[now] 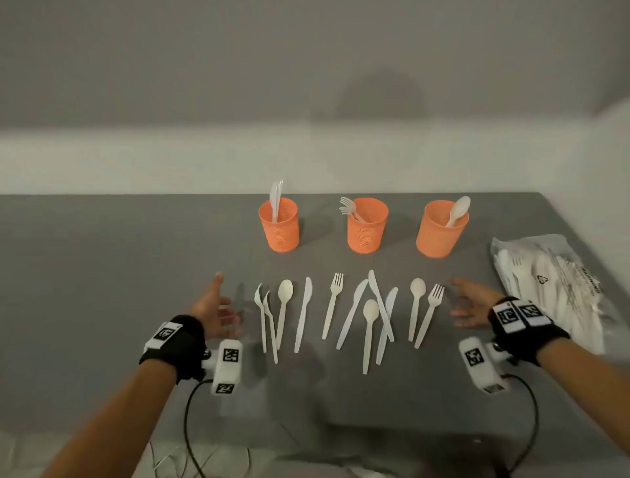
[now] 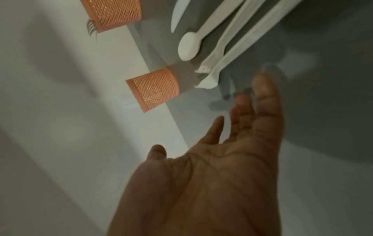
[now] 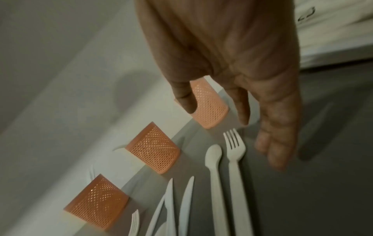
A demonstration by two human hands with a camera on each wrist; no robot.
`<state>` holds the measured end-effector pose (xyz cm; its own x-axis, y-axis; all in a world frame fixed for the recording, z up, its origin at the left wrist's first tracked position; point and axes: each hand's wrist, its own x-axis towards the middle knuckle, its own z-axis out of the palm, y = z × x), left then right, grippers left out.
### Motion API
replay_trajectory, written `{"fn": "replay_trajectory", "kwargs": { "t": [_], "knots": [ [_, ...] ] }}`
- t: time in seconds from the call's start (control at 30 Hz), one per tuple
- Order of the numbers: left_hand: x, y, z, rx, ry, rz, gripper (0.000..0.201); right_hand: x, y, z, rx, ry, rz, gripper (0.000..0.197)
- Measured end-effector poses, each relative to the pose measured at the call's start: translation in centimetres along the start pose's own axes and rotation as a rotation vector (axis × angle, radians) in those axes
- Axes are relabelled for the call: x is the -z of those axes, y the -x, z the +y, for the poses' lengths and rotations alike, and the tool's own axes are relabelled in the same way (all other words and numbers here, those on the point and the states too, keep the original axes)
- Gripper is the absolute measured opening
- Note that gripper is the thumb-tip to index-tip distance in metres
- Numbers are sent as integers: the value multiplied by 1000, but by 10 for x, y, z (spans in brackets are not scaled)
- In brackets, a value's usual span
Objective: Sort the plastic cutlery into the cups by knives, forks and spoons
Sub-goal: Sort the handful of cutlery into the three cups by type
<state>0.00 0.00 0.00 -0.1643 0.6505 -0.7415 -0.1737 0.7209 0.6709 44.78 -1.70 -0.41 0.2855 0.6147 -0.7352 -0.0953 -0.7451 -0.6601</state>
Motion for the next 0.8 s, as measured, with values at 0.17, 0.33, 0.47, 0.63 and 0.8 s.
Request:
{"fn": "replay_trajectory", "kwargs": {
  "t": [0.17,0.33,0.47,0.63,0.8],
  "knots": [
    [-26,-13,-9,93,-46,-19,90,-19,-27,7,-82,83,2,59],
    [-57,-20,-9,116,-71,-25,79,-40,-15,0,-87,111,-35,49],
    [-99,-20,-10,99,-170,-110,83,-74,6,-5,-37,228,-100,67],
    [-160,-4,-20,77,-270,-282,73,-123,10,-7,92,656,-145,79],
    [-184,11,-23,116,-305,-403,78,-167,-5,11,229,989,-48,74]
  ]
}}
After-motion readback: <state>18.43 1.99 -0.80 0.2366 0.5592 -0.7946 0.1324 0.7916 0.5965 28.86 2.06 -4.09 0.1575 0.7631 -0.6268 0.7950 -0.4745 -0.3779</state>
